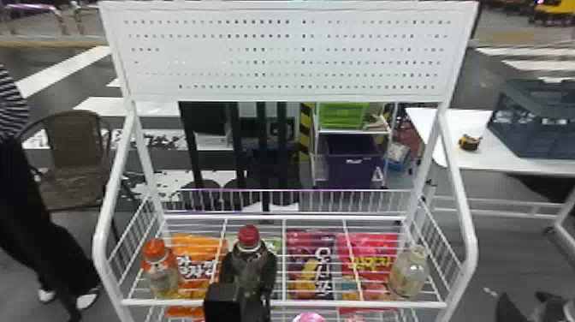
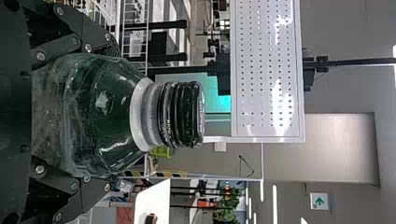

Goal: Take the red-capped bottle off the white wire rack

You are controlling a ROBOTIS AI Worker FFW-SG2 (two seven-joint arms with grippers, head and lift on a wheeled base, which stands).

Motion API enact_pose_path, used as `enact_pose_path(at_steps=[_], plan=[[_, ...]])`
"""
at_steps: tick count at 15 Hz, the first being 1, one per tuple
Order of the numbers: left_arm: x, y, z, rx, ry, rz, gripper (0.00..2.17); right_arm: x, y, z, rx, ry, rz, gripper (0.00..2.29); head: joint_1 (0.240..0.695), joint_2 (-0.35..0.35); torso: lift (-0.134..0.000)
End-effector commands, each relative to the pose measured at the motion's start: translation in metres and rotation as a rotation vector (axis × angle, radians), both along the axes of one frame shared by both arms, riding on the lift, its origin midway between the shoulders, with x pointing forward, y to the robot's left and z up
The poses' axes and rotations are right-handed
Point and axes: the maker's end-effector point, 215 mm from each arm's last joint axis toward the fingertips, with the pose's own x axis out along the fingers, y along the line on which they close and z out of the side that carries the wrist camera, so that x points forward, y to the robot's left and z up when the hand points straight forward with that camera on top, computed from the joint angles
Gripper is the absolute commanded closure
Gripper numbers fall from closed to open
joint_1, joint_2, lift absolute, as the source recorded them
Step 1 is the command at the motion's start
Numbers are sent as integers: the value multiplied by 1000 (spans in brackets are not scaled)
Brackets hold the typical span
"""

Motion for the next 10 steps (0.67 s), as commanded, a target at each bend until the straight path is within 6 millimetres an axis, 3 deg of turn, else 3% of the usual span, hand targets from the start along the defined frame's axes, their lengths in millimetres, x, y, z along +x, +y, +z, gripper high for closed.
enact_pose_path(at_steps=[1,5,10], plan=[[-16,2,24,44,30,-16,2017,1,0,-1,1,3,-1,512,499,0,0],[-35,43,63,63,-10,35,2013,2,0,-2,3,7,-1,512,499,0,0],[-50,105,70,45,-30,123,2013,4,1,-2,3,11,2,512,499,0,0]])
